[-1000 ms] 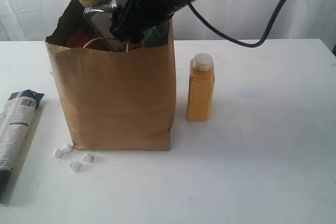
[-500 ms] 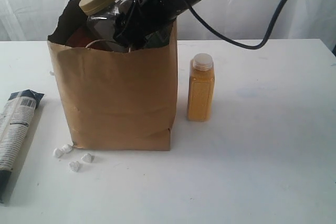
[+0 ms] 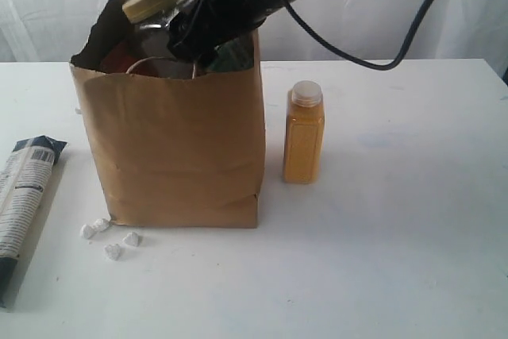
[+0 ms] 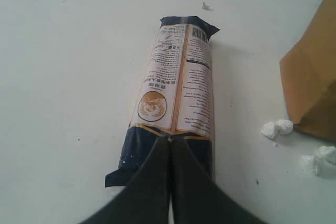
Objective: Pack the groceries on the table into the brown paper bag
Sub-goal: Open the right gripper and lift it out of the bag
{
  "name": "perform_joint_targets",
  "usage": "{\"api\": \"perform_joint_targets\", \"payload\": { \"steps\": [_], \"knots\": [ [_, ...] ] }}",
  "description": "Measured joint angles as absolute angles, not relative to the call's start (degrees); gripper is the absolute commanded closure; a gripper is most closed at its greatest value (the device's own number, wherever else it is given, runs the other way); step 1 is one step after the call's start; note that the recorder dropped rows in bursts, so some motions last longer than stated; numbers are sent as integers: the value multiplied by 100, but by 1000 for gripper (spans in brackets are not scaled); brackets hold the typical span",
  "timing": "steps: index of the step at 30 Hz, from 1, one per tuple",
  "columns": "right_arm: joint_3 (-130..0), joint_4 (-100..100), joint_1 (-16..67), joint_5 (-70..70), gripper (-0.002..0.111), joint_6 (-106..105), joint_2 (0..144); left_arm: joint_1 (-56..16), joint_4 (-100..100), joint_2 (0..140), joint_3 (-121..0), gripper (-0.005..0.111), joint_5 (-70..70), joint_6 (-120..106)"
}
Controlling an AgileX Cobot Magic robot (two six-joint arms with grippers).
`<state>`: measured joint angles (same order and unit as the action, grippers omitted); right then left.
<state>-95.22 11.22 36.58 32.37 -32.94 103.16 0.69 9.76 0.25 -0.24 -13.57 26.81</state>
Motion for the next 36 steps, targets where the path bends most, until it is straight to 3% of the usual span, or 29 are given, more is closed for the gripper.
{"api": "perform_joint_targets", "payload": {
  "steps": [14, 36],
  "knots": [
    [-9522, 1109, 3658, 3271, 3, -3294, 10222, 69, 976, 25, -24, 107, -1357, 2681],
    [-9698, 2061, 3658, 3147, 3, -2731, 8773, 69, 976, 25, -24, 107, -1357, 2681]
  ]
}}
